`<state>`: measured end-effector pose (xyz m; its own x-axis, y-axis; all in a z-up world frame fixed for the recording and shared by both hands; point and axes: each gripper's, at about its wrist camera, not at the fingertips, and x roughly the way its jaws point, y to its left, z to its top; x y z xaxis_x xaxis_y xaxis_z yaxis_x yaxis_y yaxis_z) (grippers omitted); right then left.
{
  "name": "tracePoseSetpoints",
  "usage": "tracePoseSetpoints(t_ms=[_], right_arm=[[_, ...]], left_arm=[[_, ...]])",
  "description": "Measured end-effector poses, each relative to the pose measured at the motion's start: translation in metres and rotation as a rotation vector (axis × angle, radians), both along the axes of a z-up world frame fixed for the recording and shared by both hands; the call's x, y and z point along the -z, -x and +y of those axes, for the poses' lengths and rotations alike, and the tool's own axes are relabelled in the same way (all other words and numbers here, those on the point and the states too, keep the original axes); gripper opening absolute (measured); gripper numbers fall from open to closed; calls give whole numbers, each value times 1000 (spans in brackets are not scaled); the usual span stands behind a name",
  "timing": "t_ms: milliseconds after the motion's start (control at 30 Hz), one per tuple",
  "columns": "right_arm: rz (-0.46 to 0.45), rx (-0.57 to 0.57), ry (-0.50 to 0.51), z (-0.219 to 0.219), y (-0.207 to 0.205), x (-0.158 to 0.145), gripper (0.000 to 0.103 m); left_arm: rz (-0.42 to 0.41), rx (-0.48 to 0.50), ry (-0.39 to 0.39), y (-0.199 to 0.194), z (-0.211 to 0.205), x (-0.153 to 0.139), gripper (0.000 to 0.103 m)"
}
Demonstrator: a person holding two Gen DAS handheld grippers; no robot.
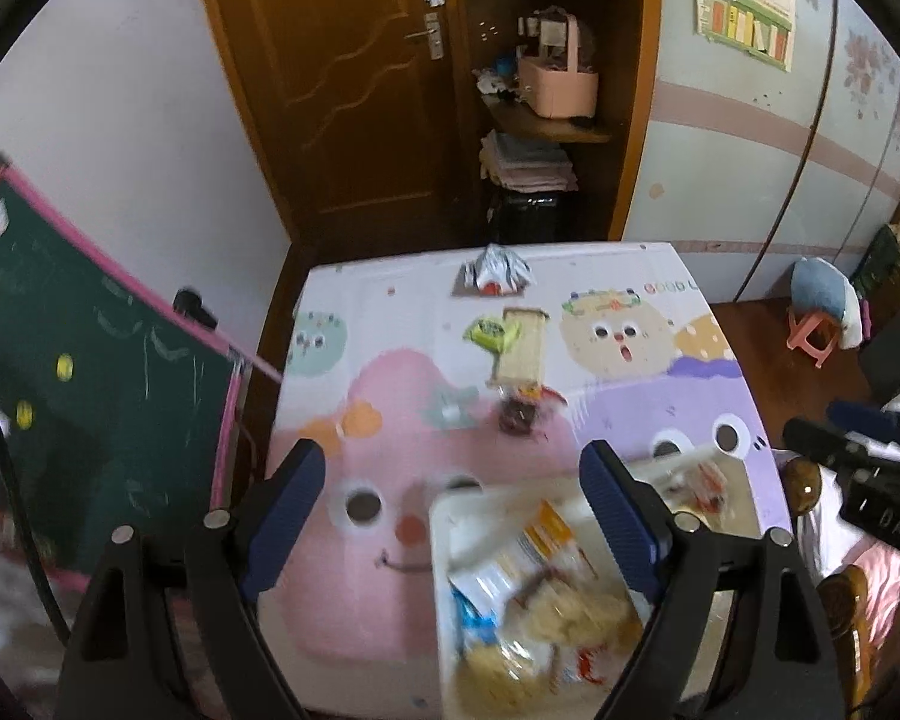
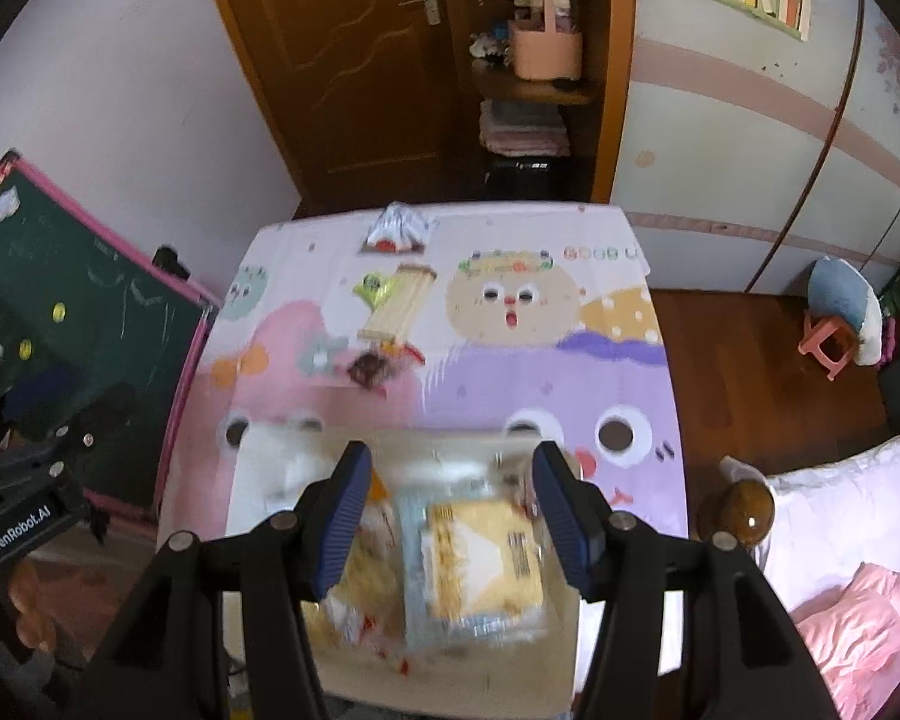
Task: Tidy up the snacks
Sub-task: 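Move both grippers toward the green cake and white wrapper on the table, then grasp the green-wrapped cake with the left gripper while the right grasps the white wrapper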
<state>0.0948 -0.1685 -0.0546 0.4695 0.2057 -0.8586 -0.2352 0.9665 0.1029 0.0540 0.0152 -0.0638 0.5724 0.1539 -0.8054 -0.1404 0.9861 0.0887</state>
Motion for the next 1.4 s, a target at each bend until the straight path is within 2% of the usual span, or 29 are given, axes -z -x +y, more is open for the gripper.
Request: tracePoseSetpoints(t_ms=[167, 333, 500, 600, 700, 867, 1100, 1200, 1300, 1400], right_arm=[[-29, 17, 16, 18, -51, -18, 58], [-43, 30, 10, 31, -119, -23, 63], [14, 78, -59, 32, -198, 1, 64], [59, 108, -114, 29, -237, 24, 64], [108, 146, -164, 28, -267, 52, 64], [144, 154, -176, 38, -301, 94, 68], [144, 119, -214, 70, -330, 133, 81], [160, 93, -207, 90, -341, 148, 84], [180, 75, -200, 110, -353, 166, 86], [193, 61, -176, 126, -360, 180, 86]], left_arm=[[8, 57, 10, -62, 28, 3, 90], [76, 82, 57, -138, 46, 35, 90], [156, 51, 123, -207, 55, 91, 90], [185, -3, 185, -240, 61, 128, 89], [220, -63, 281, -265, 67, 167, 87], [272, -135, 336, -289, 61, 222, 81], [336, -203, 395, -302, 57, 275, 57], [336, -222, 433, -301, 59, 286, 48], [309, -218, 441, -296, 59, 289, 43], [293, -212, 484, -289, 67, 292, 38]])
